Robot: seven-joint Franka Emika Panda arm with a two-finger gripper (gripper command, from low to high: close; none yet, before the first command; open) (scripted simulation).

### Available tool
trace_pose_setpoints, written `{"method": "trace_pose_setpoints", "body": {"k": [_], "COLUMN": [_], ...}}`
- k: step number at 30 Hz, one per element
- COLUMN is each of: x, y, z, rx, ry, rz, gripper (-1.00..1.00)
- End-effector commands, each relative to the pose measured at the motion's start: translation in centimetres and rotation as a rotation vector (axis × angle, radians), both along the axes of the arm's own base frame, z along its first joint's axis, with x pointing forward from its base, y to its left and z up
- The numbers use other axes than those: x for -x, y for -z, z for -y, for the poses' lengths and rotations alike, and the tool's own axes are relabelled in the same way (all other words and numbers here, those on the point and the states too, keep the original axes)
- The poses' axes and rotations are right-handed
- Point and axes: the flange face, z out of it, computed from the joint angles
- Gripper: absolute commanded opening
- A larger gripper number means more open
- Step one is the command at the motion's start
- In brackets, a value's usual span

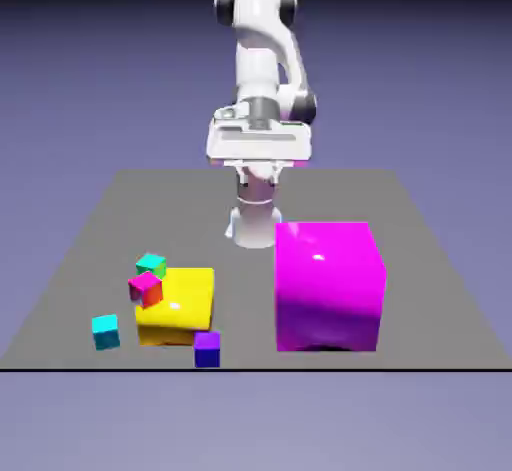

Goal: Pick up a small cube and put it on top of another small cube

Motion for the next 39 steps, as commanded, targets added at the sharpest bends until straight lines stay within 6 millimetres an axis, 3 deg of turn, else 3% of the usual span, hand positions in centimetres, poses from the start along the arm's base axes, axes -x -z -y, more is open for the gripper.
{"method": "trace_pose_setpoints", "body": {"k": [1, 8, 15, 21, 28, 30, 34, 35, 36, 39], "x": [-0.9, -6.1, -9.0, -9.4, -7.1, -7.0, -6.8, -6.8, -6.8, -7.1], "y": [0.5, 4.8, 10.9, 17.2, 25.7, 25.9, 32.8, 32.8, 32.8, 27.4], "z": [1.0, 8.8, 17.8, 25.7, 34.4, 34.6, 33.9, 33.9, 33.9, 34.5], "rx": [-0.021, -0.167, -0.311, -0.433, -0.57, -0.572, -0.572, -0.572, -0.572, -0.572], "ry": [0.039, 0.324, 0.62, 0.878, 1.177, 1.183, 1.183, 1.183, 1.183, 1.182], "rz": [-0.031, -0.238, -0.43, -0.585, -0.758, -0.761, -0.761, -0.761, -0.761, -0.761], "gripper": [0.0, 0.0, 0.0, 0.0, 0.0, 0.0, 0.0, -1.0, -1.0, -1.0]}}
